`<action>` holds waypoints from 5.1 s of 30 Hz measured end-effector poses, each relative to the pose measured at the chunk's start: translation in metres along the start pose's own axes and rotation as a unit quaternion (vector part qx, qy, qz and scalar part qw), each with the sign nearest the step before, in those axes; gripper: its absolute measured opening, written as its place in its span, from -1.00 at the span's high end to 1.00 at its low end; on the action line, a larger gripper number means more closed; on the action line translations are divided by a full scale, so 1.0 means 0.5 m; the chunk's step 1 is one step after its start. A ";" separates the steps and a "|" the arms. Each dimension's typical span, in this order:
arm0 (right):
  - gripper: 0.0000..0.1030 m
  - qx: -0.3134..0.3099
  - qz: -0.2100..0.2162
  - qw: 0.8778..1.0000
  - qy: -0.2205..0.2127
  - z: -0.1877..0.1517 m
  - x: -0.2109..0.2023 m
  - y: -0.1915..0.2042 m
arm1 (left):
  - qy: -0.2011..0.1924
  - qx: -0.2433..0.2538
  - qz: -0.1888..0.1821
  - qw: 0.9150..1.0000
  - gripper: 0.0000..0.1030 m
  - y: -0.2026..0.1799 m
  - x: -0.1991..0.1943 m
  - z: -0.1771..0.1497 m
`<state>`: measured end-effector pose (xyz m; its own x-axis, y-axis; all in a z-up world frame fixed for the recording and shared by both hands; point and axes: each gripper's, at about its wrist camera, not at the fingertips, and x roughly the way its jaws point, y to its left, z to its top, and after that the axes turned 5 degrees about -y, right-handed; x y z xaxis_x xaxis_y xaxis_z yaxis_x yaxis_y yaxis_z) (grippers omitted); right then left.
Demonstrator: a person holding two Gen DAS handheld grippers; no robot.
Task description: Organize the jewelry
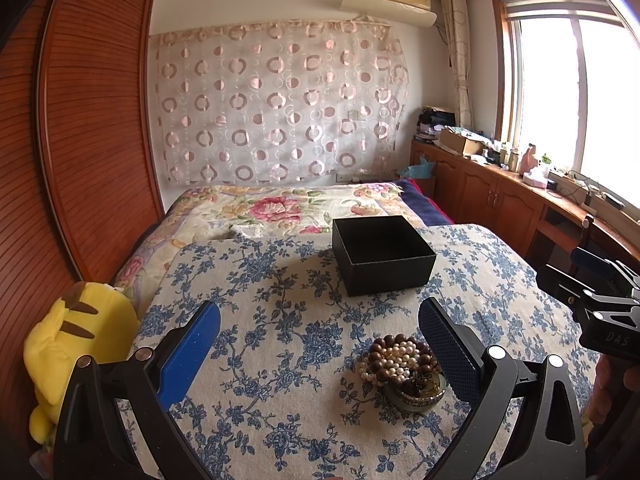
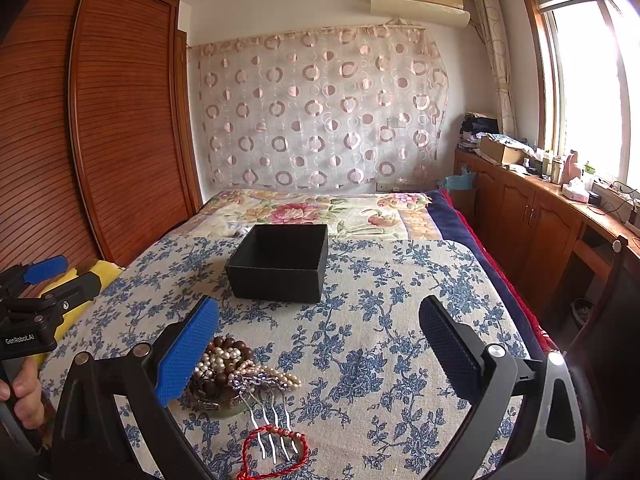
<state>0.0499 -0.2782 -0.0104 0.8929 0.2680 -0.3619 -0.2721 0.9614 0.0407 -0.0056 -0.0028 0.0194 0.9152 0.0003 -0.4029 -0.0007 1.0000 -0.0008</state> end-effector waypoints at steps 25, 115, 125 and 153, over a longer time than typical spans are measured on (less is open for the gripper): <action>-0.96 -0.011 0.009 1.000 0.015 0.002 -0.006 0.018 | 0.022 0.005 -0.012 1.000 -0.87 -0.008 0.016 -0.012; 0.96 -0.051 0.077 0.981 0.171 -0.133 0.092 -0.053 | 0.193 -0.004 -0.174 0.966 0.80 -0.039 0.266 -0.107; 0.98 -0.054 0.060 0.982 0.169 -0.130 0.071 -0.074 | 0.128 0.009 -0.175 0.976 0.80 -0.057 0.201 -0.043; 0.94 -0.092 0.071 0.975 0.191 -0.143 0.112 -0.082 | 0.054 0.023 -0.148 0.987 0.80 -0.042 0.163 0.057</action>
<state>0.0854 -0.3070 -0.0991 0.6525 0.3204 -0.6867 -0.4740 0.8796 -0.0401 0.0803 -0.0237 0.0129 0.8242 -0.2902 -0.4862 0.2820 0.9550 -0.0919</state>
